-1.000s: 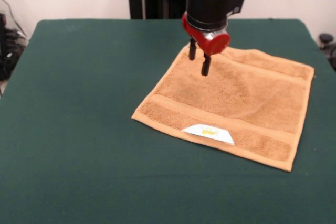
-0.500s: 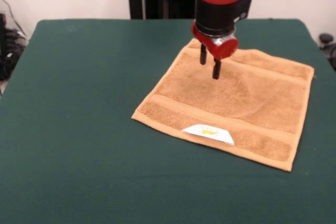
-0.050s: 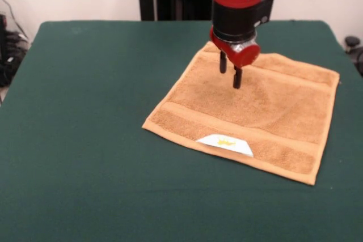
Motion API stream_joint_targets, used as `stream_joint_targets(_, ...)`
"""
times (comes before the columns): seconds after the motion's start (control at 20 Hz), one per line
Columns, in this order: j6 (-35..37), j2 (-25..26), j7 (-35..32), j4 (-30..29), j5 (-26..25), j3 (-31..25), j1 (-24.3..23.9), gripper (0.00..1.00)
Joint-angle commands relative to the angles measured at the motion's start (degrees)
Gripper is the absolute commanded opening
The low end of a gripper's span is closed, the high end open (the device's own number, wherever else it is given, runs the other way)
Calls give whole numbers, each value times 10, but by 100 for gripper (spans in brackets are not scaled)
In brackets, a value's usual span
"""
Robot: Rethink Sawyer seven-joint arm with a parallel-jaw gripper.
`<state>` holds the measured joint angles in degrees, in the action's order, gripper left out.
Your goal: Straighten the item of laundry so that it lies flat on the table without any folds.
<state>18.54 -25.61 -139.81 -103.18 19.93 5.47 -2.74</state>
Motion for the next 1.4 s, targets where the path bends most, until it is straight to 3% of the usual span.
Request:
stream_joint_targets(0.05,24,17,-47,-36,-12,-54,13,100)
stream_joint_targets(0.25,83,-5,-50,-49,-16,-35,28,100)
stream_joint_targets(0.8,111,-22,-36,-88,-15,-54,15,100)
stream_joint_targets(1.4,26,5,-32,-116,-15,-91,-4,100)
